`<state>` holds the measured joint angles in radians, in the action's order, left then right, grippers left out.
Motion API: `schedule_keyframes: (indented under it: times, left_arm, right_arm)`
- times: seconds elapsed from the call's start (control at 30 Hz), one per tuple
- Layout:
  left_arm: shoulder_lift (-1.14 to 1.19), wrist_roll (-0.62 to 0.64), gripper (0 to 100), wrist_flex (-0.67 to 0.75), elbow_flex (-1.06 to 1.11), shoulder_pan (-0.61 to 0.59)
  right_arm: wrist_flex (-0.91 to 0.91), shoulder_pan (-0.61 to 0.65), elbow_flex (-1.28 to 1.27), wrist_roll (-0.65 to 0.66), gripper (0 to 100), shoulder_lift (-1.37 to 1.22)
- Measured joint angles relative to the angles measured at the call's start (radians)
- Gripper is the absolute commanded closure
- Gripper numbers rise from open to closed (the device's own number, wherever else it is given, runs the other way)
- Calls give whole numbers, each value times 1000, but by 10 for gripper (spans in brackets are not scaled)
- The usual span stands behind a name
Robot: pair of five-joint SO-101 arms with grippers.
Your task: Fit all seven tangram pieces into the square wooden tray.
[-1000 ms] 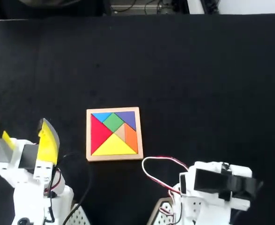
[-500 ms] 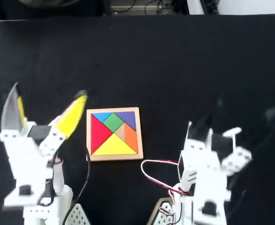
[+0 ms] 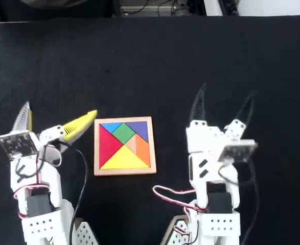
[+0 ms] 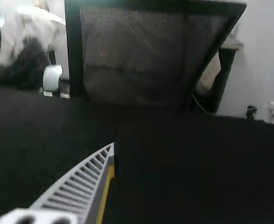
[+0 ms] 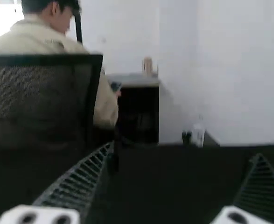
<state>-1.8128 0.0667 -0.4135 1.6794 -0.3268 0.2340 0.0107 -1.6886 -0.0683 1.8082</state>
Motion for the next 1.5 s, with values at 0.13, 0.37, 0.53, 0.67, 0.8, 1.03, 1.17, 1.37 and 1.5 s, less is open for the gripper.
schedule_keyframes:
  times: [0.13, 0.37, 0.53, 0.67, 0.8, 1.03, 1.17, 1.37, 1.5]
  left_arm:
    - [0, 130, 345, -150, 0, 0]
    - [0, 201, 343, -463, 0, 6]
    - [0, 112, 342, -692, 0, 37]
    - [0, 6, 345, -809, 0, 37]
    - [0, -51, 345, -847, 0, 37]
    - [0, -58, 346, -852, 0, -9]
    - [0, -58, 352, -852, 0, -55]
    - [0, -58, 701, -852, 0, -63]
    - [0, -58, 984, -852, 0, -63]
  right_arm:
    - [327, 0, 0, -38, 587, 0]
    - [717, 0, 0, -52, 587, 0]
    - [895, 0, 0, -104, 587, 0]
    - [1014, 0, 0, -109, 587, 0]
    - [1054, -14, 0, -115, 590, 0]
    - [1057, -112, 0, -115, 607, 0]
    - [1057, -123, 0, -115, 760, 0]
    - [1057, -123, 0, -115, 986, 0]
    - [1057, -123, 0, -115, 987, 0]
